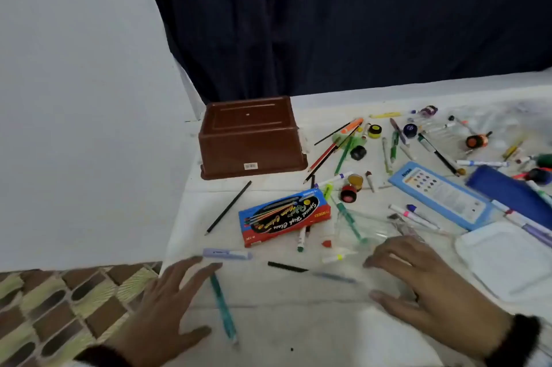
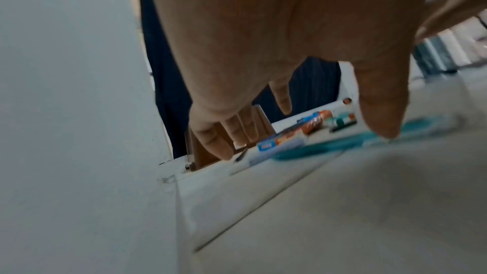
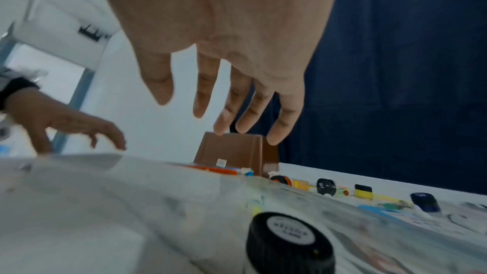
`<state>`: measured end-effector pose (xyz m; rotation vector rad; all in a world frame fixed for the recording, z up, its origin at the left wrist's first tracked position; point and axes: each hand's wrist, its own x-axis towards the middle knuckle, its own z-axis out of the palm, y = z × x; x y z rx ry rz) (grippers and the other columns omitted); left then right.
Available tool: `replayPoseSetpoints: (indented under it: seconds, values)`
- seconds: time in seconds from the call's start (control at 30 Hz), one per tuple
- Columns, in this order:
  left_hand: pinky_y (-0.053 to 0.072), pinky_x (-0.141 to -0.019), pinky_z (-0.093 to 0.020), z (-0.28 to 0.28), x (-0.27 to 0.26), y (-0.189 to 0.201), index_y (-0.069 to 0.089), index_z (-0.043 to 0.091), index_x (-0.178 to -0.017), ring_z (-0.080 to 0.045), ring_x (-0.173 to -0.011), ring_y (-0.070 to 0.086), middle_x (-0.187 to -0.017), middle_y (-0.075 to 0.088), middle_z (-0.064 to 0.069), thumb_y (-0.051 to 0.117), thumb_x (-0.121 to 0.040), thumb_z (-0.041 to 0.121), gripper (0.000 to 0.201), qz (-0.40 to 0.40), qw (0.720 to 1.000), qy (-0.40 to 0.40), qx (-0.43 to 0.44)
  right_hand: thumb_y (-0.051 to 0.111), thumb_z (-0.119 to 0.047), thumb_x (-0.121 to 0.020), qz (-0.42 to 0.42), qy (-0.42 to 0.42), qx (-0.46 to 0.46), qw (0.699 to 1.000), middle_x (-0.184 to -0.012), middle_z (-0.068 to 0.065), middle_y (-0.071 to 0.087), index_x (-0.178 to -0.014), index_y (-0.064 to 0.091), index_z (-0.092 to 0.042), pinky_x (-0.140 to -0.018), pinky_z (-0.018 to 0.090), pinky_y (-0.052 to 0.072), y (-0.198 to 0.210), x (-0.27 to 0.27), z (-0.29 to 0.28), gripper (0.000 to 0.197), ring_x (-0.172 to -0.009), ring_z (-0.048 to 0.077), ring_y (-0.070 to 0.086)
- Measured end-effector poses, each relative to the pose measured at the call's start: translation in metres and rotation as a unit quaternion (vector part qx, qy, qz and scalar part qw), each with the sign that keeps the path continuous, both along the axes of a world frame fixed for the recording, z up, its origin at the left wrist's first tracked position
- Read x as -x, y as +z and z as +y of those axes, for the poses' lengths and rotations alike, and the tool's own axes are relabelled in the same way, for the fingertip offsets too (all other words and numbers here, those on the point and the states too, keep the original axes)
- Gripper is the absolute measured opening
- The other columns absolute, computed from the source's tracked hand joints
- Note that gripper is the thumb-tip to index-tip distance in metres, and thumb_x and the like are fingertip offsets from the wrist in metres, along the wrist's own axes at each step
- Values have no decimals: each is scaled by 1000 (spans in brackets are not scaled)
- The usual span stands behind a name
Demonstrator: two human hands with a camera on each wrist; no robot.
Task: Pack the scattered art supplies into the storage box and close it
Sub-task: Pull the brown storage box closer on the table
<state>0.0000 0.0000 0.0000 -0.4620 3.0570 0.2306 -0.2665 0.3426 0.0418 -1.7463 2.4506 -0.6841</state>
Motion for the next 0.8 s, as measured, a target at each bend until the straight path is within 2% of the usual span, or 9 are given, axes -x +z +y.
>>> replayPoseSetpoints:
  seconds: [0.07,0.13,0.2,0.3,0.47,0.63,0.67,0.77,0.8]
  values:
    - [20,-119,-44,-12,2,-2,-18,60,-145,-10,-151,4,-162,-7,16,45,-74,86,99,-86,996,-32,-20,46,-77,-85,45,13,-98,994,-136,-16,46,-136,44,-45,-101,41,45,-4,-3,-13,60,-134,13,37]
    - [8,-120,-42,-26,13,-3,-26,57,-143,-6,-149,-16,-158,-28,17,37,-72,94,102,-126,990,-58,9,41,-87,-77,50,35,-188,980,-157,-14,24,-146,21,-54,-116,47,26,-11,-3,-21,79,-148,14,8]
    - [3,-120,-42,-33,27,-7,-32,55,-141,-6,-144,-27,-153,-39,14,37,-68,97,109,-174,981,-79,20,41,-90,-72,38,62,-258,963,-161,-19,-10,-144,-5,-63,-121,48,-2,-18,-4,-25,90,-146,9,-24]
    - [-1,-122,-48,-46,45,-10,-37,53,-139,-12,-142,-39,-150,-47,7,34,-72,95,106,-222,969,-100,43,40,-88,-75,46,66,-309,948,-155,-20,-32,-138,-21,-65,-117,53,-17,-20,-6,-31,91,-139,9,-40]
    - [-8,-120,-55,-56,73,-8,-38,54,-138,-23,-141,-42,-152,-47,-2,21,-77,94,94,-257,953,-131,87,25,-79,-90,73,25,-296,952,-157,-18,-29,-139,-18,-64,-116,60,-12,-30,-2,-25,67,-143,18,-34]
    - [-6,-119,-55,-53,101,-7,-42,57,-132,-26,-144,-38,-155,-42,-4,0,-69,94,84,-255,954,-129,93,26,-76,-92,107,-73,-363,923,-162,1,20,-153,12,-44,-108,63,25,-33,12,-14,71,-145,36,25]
    - [-5,-120,-55,-50,107,-7,-41,56,-134,-26,-144,-36,-157,-40,-3,-3,-69,92,84,-252,956,-123,86,24,-76,-92,108,-88,-366,920,-162,2,19,-154,11,-43,-107,67,30,-34,15,-13,71,-145,36,24]
    - [-4,-121,-54,-45,130,-10,-37,49,-140,-24,-146,-33,-159,-35,-1,-5,-69,89,87,-237,963,-113,68,18,-78,-92,105,-101,-344,928,-164,-2,-4,-151,-5,-50,-110,71,16,-39,21,-6,69,-149,35,-1]
    - [-3,-121,-54,-43,138,-9,-35,48,-142,-24,-147,-32,-160,-34,-1,-7,-69,88,88,-234,964,-114,62,18,-77,-92,106,-108,-338,929,-164,-2,-2,-151,-3,-49,-108,72,19,-39,23,-4,69,-149,34,1]
